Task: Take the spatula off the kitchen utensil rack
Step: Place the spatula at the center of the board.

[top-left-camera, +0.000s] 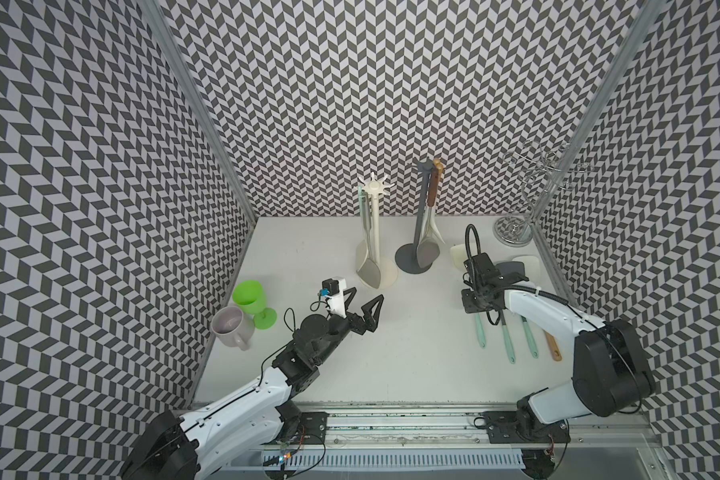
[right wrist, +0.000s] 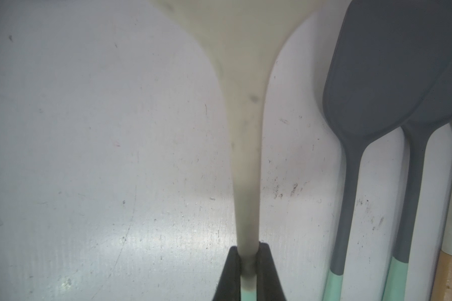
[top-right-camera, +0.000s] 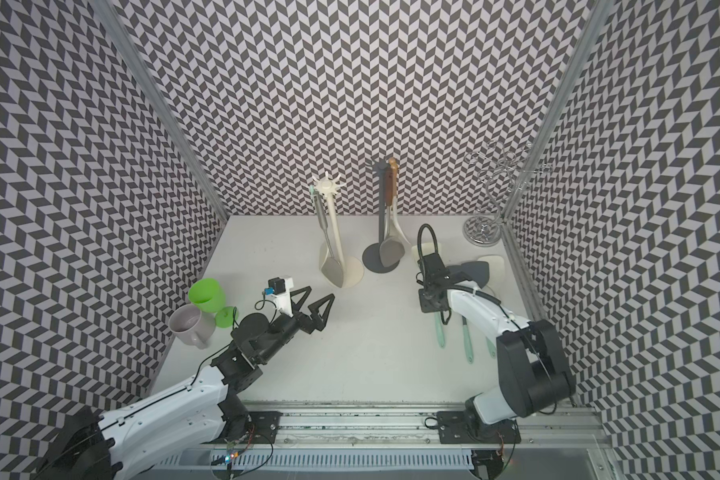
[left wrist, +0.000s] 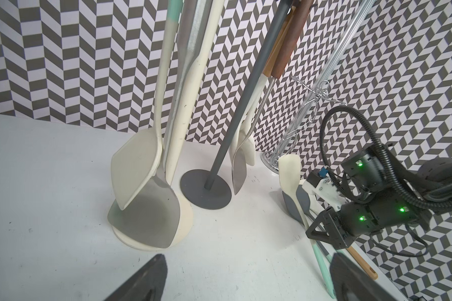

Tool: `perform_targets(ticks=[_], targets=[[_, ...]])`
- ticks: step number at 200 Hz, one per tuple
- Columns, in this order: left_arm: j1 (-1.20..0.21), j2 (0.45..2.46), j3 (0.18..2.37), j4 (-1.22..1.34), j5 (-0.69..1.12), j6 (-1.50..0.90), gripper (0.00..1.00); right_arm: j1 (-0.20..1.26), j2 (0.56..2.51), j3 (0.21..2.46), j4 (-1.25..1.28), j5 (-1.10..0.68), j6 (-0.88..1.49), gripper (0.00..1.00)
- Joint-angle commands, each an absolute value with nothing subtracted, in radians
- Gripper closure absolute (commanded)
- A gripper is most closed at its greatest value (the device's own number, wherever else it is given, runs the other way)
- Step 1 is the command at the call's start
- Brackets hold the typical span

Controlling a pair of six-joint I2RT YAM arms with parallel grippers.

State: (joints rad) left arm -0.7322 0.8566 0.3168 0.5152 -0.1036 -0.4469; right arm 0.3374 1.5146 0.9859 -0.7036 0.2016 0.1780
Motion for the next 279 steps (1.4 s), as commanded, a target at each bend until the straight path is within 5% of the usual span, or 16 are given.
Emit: perform_targets(ticks=[1,279], targets=[[-0.726,0.833,0.304,0.535,-0.107,-0.448,0.01,0.337,1.526,1.018,-0.777,0.205,0.231,1.00],[-0.727,0.777,0.275,0.560,-0.087,-0.457,0.01,0.345,1.815,1.005,-0.831,0.345,0.448,0.97]])
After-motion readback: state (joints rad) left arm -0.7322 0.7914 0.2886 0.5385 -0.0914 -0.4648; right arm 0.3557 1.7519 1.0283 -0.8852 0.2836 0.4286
